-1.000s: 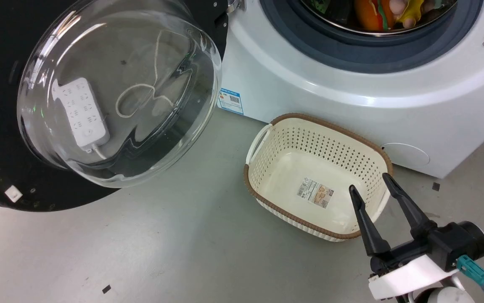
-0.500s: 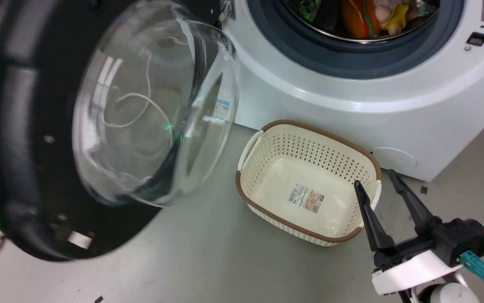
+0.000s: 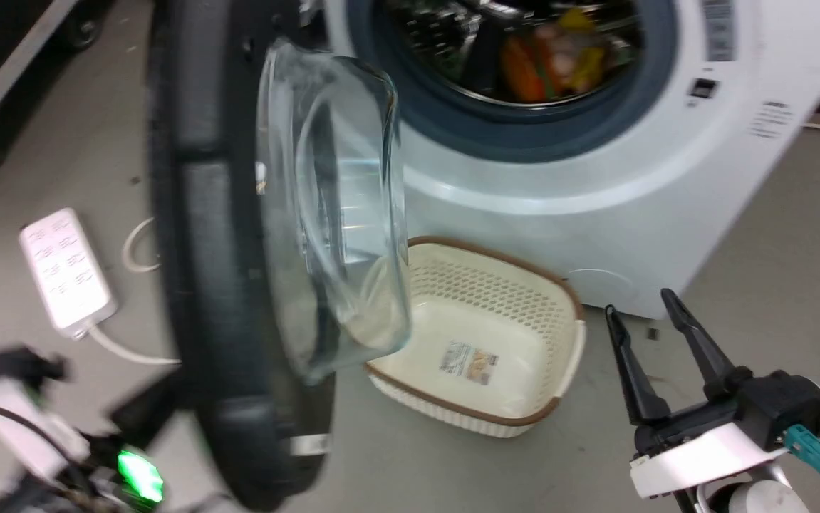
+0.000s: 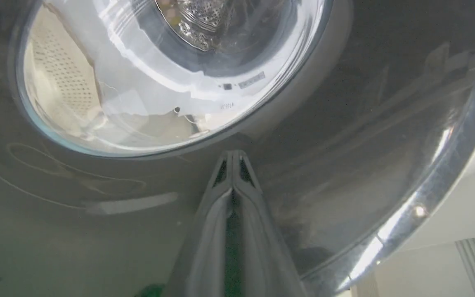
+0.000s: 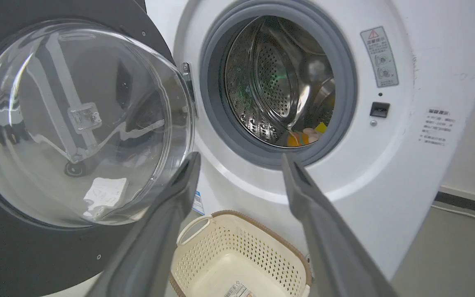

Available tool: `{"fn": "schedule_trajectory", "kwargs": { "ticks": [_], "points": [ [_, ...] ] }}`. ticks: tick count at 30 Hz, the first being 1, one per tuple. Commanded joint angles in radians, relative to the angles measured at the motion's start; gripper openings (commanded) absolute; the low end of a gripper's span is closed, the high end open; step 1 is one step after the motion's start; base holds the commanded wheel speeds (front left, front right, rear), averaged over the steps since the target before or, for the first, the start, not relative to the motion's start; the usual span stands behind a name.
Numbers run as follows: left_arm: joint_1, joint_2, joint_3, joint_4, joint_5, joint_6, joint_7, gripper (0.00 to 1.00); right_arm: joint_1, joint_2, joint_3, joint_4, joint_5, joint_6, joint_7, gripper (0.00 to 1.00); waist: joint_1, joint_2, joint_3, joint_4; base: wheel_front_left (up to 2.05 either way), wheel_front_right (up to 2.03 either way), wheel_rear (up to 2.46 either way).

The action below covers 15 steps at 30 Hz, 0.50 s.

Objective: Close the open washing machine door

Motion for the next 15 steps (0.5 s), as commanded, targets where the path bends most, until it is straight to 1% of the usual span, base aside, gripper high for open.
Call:
{"fn": "schedule_trajectory", "kwargs": {
  "ticks": [1, 5, 8, 11, 15],
  "points": [
    [0.054, -0.007, -0.074, 0.001, -0.074, -0.007, -0.060, 0.00, 0.015, 0.011, -0.014, 0.002, -0.006, 0.001, -0.005, 1.00, 0.0001, 0.0000, -0.018, -0.053, 0.00, 0.00, 0.00],
    [0.130, -0.008, -0.243, 0.011, -0.169, -0.059, -0.207, 0.00, 0.014, 0.023, -0.032, 0.001, -0.015, 0.001, -0.005, 1.00, 0.0001, 0.0000, -0.009, -0.124, 0.00, 0.00, 0.00],
    [0.157, -0.008, -0.345, 0.028, -0.222, -0.101, -0.302, 0.00, 0.012, 0.032, -0.041, 0.001, -0.019, 0.001, -0.005, 1.00, 0.0001, 0.0000, 0.001, -0.189, 0.00, 0.00, 0.00],
    [0.156, -0.008, -0.426, 0.050, -0.255, -0.135, -0.376, 0.00, 0.010, 0.039, -0.053, 0.000, -0.019, 0.001, -0.005, 1.00, 0.0001, 0.0000, 0.019, -0.251, 0.00, 0.00, 0.00],
    [0.126, -0.008, -0.499, 0.094, -0.272, -0.176, -0.459, 0.00, 0.003, 0.044, -0.062, 0.002, -0.013, 0.001, -0.005, 1.00, 0.0001, 0.0000, 0.050, -0.343, 0.00, 0.00, 0.00]
  ]
}}
